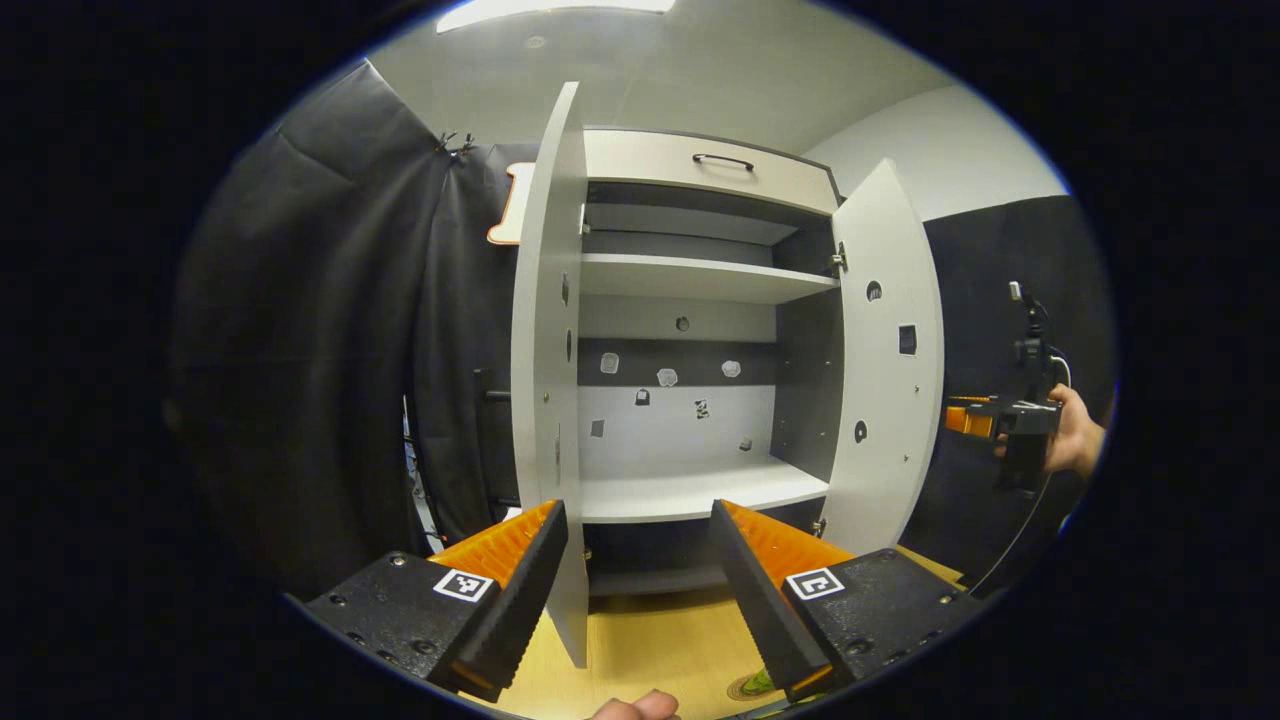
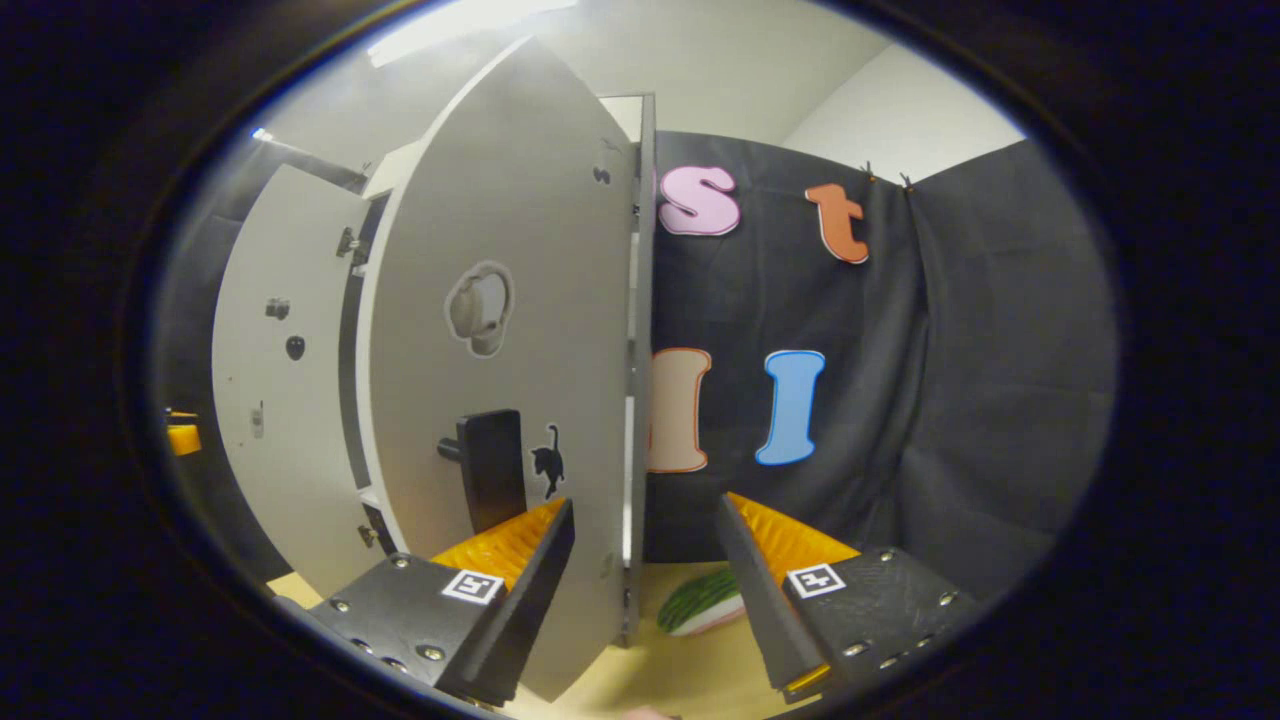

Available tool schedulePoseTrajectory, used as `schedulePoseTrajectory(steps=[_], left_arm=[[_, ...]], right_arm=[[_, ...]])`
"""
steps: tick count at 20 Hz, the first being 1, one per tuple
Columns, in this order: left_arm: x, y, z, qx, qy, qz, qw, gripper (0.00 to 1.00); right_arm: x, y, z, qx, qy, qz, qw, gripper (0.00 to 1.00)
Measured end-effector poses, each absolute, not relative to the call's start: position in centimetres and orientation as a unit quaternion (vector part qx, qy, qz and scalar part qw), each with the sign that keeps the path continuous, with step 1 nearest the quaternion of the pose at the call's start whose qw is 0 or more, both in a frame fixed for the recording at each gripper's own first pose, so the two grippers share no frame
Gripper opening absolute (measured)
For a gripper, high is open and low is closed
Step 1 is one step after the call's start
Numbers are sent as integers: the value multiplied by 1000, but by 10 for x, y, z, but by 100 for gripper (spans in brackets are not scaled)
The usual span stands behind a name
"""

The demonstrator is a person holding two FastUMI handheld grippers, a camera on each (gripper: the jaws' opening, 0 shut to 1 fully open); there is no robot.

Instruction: Grasp the bottle in the cabinet with the left hand and place it on the coaster, then close the right door with the right hand and the left door with the left hand.

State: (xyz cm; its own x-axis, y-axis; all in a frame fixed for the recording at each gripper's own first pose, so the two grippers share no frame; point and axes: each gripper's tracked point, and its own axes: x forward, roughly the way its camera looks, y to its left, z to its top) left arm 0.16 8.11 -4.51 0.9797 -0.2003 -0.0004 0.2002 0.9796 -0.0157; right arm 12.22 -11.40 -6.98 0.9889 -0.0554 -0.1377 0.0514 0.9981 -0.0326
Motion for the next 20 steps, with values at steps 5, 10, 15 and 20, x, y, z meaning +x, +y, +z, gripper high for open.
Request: schedulePoseTrajectory(steps=[5, 10, 15, 20], left_arm=[[-1, 87, -56, -11, 11, -101, 995, 91], [1, 96, -61, -22, 15, -94, 995, 91], [1, 97, -58, -24, 11, -96, 995, 91], [-3, 111, -56, -6, 2, -82, 997, 90]], right_arm=[[129, -115, -71, -23, 62, -58, 996, 88], [133, -109, -75, -5, 63, -62, 996, 88], [139, -89, -76, -5, 60, -63, 996, 91], [145, -66, -75, -34, 39, -74, 996, 88]])
